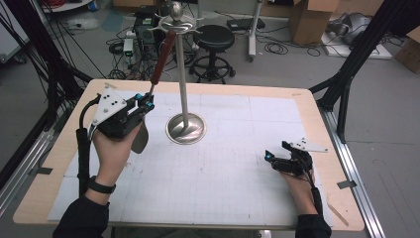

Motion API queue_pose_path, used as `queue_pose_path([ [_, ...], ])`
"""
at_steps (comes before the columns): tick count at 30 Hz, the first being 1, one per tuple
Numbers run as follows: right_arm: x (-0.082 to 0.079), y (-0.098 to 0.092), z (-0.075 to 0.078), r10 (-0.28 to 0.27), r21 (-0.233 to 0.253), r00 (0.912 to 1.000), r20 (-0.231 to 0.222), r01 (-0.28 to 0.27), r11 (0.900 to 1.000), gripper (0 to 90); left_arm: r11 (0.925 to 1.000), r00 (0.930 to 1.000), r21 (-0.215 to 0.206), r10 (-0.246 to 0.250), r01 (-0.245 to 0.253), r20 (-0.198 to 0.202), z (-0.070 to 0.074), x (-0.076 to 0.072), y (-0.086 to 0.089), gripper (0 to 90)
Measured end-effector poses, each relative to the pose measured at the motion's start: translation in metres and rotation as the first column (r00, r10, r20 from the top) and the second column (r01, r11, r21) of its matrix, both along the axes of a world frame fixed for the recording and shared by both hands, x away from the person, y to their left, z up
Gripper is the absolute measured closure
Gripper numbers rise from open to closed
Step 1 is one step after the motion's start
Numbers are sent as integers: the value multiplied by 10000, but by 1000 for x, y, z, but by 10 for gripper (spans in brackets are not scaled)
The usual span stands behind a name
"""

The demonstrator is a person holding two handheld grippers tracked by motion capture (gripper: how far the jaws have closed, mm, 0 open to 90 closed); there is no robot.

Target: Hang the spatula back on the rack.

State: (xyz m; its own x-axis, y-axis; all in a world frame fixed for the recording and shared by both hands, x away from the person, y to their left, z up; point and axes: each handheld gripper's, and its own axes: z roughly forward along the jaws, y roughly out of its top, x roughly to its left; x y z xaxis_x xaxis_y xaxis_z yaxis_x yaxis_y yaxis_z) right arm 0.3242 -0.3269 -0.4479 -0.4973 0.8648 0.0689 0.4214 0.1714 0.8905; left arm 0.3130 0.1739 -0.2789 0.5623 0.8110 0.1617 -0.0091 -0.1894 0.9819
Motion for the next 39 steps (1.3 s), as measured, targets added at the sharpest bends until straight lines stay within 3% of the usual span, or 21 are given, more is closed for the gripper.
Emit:
queue_pose_path([
  [7,0,0,0,3,-3,10000,-6,-3,10000,174,9991,9990,40,428,-428,84,0,3,0,843],
  [14,0,0,0,9,-38,10000,21,-9,10000,176,9967,9968,-183,791,-790,93,-2,11,4,843],
  [16,0,0,0,4,-33,10000,9,-4,10000,176,9964,9970,-364,772,-768,91,-3,17,6,843],
  [21,0,0,0,26,-24,10000,19,-26,10000,176,9959,9962,-343,844,-836,233,-8,26,3,843],
  [28,0,0,0,37,-32,10000,21,-37,10000,176,9957,9965,-422,829,-823,135,-13,36,-4,843],
  [39,0,0,0,42,-21,10000,26,-42,10000,176,9947,9949,-203,1007,-1006,49,-18,45,-12,839],
])
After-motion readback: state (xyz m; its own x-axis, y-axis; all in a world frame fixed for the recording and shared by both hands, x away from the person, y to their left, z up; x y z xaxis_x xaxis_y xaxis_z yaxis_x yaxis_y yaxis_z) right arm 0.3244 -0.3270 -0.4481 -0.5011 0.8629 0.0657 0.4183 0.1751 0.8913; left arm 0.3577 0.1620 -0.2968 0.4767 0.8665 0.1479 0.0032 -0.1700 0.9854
